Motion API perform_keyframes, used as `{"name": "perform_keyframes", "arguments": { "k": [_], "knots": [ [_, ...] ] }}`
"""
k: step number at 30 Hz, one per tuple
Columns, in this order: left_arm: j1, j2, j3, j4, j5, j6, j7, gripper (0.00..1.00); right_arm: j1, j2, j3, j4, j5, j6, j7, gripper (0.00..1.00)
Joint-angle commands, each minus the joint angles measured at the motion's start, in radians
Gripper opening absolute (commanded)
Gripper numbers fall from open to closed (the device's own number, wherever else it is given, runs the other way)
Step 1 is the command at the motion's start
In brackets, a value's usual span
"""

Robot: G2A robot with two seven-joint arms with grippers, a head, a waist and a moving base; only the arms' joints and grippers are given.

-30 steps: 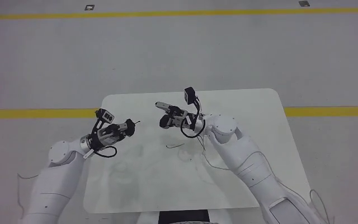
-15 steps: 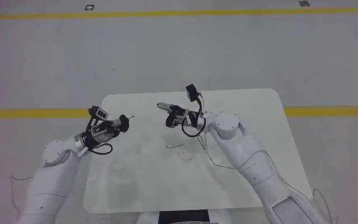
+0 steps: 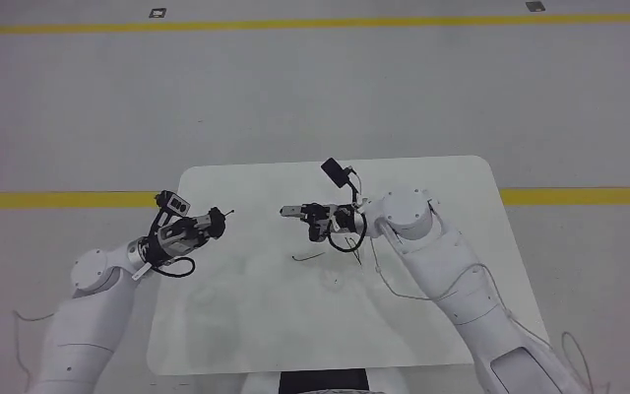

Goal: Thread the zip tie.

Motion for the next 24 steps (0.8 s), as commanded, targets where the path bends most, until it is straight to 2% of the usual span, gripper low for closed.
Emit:
{"name": "perform_keyframes", "arguments": {
  "k": [1, 7, 10, 13, 24],
  "knots": [
    [0.000, 0.000, 0.000, 0.000, 0.000, 0.000, 0.000, 0.00, -0.005, 0.001, -0.006, -0.006, -0.017, -0.008, -0.012, 1.00],
    [0.000, 0.000, 0.000, 0.000, 0.000, 0.000, 0.000, 0.00, 0.013, 0.029, -0.001, -0.047, -0.184, 0.000, 0.106, 1.00],
    [0.000, 0.000, 0.000, 0.000, 0.000, 0.000, 0.000, 0.00, 0.028, 0.041, -0.002, -0.052, -0.283, 0.000, 0.208, 1.00],
    [0.000, 0.000, 0.000, 0.000, 0.000, 0.000, 0.000, 0.00, 0.055, 0.044, -0.028, -0.062, -0.420, 0.000, 0.328, 1.00],
    [0.000, 0.000, 0.000, 0.000, 0.000, 0.000, 0.000, 0.00, 0.054, 0.043, -0.031, -0.071, -0.423, 0.000, 0.340, 1.00]
  ]
}}
